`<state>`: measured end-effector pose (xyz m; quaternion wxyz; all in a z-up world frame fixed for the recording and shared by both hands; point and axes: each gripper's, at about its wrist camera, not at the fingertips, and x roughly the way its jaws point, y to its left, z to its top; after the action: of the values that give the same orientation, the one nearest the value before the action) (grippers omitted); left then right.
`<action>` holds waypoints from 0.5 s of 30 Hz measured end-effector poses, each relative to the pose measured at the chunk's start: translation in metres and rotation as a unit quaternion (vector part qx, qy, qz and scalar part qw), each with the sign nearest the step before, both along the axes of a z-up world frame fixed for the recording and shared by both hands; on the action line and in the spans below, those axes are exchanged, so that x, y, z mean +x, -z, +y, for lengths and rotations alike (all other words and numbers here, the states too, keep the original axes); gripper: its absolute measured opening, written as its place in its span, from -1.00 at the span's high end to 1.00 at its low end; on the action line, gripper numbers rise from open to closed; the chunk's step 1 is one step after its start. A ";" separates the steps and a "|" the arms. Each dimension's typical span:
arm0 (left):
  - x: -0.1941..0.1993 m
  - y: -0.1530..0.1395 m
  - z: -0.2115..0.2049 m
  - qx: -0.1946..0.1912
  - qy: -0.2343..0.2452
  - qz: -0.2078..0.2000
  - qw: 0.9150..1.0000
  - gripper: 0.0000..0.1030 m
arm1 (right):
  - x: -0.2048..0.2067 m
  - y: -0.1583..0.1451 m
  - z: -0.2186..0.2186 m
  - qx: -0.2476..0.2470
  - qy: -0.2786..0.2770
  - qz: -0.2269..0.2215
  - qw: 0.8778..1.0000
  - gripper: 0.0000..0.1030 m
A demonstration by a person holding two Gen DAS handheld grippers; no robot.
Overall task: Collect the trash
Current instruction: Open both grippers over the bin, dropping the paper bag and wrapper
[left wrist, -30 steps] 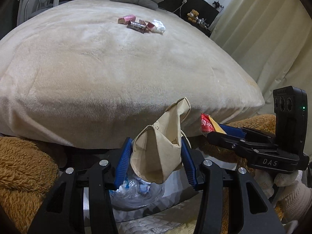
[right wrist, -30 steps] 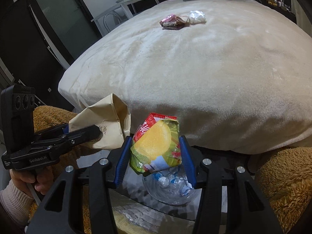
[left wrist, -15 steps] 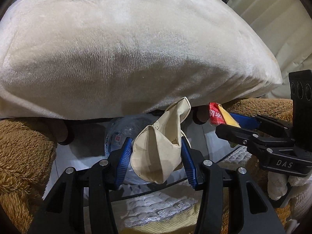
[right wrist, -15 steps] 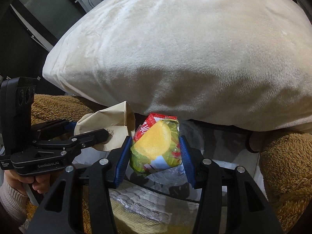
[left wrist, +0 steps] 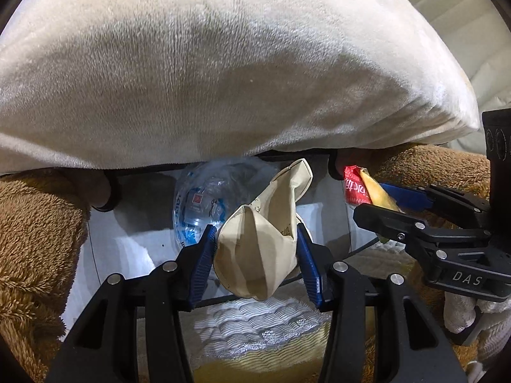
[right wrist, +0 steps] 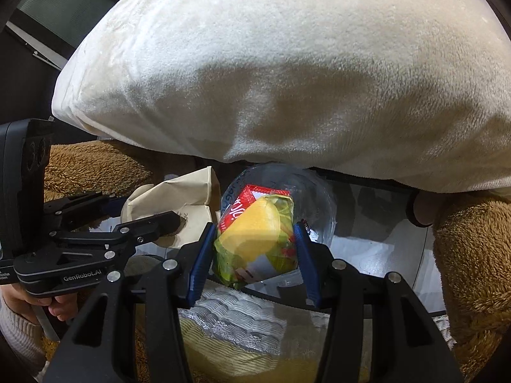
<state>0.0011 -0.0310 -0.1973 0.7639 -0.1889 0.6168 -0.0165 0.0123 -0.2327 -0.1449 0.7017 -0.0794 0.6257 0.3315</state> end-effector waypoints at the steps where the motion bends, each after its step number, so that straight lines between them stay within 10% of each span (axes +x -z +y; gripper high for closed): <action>1: 0.000 0.001 0.001 -0.002 -0.001 0.003 1.000 0.06 | 0.000 0.003 0.000 -0.001 0.001 0.002 1.000 0.04; 15: 0.000 0.008 0.002 0.000 0.003 0.021 1.000 0.05 | 0.003 0.012 0.007 -0.011 0.010 0.021 1.000 0.03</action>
<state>0.0013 -0.0293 -0.2057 0.7507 -0.1874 0.6333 -0.0148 0.0151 -0.2258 -0.1569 0.6905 -0.0740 0.6450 0.3189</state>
